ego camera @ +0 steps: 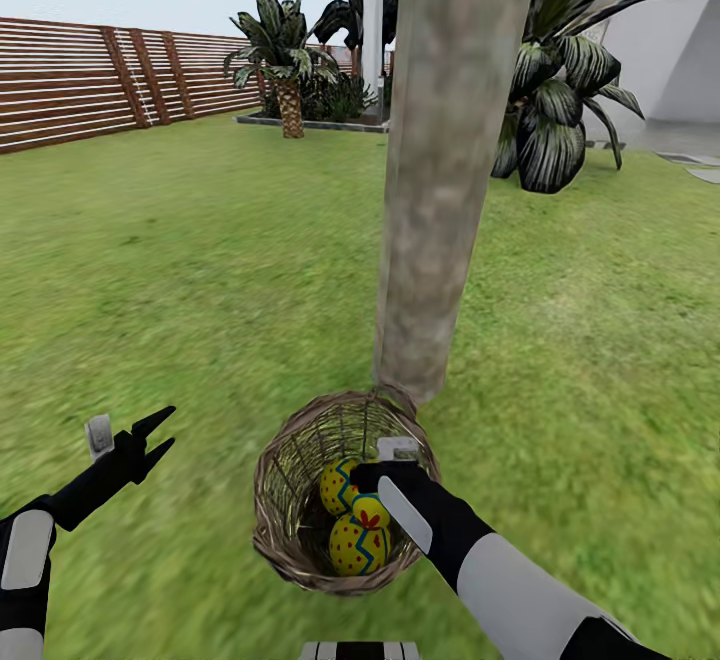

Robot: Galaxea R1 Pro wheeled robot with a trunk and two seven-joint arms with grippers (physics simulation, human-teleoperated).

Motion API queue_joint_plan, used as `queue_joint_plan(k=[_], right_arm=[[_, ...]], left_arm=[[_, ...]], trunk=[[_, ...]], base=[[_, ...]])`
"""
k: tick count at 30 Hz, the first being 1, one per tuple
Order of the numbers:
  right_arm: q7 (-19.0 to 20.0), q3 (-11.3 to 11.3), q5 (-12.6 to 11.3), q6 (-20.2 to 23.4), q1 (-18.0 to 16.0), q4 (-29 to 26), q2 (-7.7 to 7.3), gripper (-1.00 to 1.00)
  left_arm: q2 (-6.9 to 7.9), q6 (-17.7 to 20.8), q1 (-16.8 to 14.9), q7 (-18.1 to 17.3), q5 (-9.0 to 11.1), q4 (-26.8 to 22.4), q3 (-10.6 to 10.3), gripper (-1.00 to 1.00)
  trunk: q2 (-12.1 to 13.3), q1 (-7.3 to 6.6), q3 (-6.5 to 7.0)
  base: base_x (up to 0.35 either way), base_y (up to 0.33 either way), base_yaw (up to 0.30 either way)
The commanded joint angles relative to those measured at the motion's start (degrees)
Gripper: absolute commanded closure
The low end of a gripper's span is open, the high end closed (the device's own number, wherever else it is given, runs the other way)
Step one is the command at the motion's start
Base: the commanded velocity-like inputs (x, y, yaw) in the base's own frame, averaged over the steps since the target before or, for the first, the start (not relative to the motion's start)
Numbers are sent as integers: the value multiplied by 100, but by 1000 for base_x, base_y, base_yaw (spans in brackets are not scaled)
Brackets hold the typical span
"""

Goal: Take the three Easter eggs out of the wicker basket on the lawn in the garden, then place them on the lawn next to a single tree (choose any tree) so that all three eggs are next to the same tree and none are left in the basket.

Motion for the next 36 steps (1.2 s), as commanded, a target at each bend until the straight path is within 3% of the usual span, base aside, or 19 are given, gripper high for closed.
queue_joint_plan(k=[1, 13, 32, 36], right_arm=[[-49, 17, -40, 10, -5, -3, 0, -100], [-49, 17, -66, 1, -4, -2, 0, -100], [-44, 17, -62, -215, -4, -19, 0, -100], [-49, 17, -69, -439, -4, -2, 0, -100]], left_arm=[[-1, 27, -3, -23, -10, 1, 11, -100], [-1, 27, -4, -23, -10, 1, 12, -100], [-1, 27, -4, -23, -10, 0, 18, -100], [-1, 27, -3, -23, -10, 1, 15, -100]], trunk=[[-2, -1, -5], [-14, 22, -204], [-17, 27, -248], [-17, 27, -248]], base=[[0, 0, 0], [0, 0, 0], [0, 0, 0], [0, 0, 0]])
